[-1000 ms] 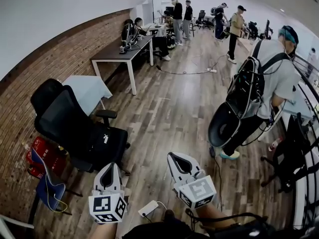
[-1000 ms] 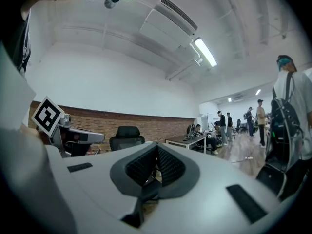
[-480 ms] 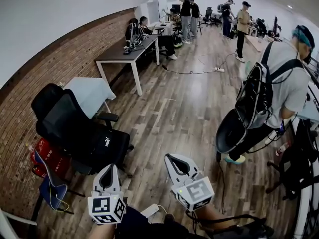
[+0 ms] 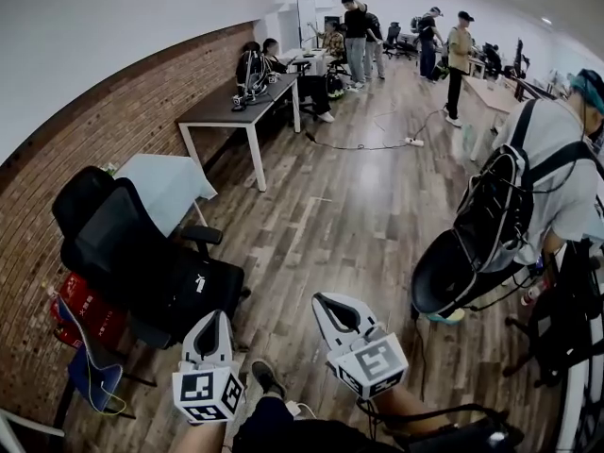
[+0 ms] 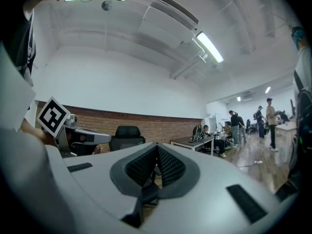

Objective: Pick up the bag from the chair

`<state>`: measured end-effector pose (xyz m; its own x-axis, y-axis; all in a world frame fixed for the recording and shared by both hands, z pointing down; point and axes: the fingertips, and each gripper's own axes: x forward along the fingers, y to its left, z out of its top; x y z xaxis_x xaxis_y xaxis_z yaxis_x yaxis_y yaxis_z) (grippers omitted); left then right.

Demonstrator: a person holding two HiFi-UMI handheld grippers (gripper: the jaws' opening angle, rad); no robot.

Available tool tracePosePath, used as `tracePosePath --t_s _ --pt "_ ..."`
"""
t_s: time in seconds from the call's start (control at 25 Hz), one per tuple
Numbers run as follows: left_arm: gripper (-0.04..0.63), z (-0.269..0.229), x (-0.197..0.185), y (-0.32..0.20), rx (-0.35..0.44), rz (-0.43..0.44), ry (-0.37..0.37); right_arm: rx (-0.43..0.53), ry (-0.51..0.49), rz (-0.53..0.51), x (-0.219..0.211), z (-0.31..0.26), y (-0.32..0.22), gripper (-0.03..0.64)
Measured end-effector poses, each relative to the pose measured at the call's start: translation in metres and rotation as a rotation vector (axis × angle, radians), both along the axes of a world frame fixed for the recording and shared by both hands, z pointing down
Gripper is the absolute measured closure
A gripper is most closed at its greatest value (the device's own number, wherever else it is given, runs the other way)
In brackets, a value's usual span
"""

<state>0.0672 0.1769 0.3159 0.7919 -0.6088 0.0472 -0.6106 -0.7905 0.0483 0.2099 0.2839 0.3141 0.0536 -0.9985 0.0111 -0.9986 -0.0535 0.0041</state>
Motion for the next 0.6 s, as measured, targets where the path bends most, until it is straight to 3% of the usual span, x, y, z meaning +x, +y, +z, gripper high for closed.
tracePosePath --t_s 0.24,0.6 --pt "0.586 0.011 0.014 -0.063 -0.027 -0.026 0.036 -0.041 0.062 -0.082 0.001 0.0 -0.062 0.607" --pt "0.586 0.009 0.017 -0.176 -0.023 -0.086 0.008 -0.045 0.065 -0.156 0.011 0.002 -0.184 0.607"
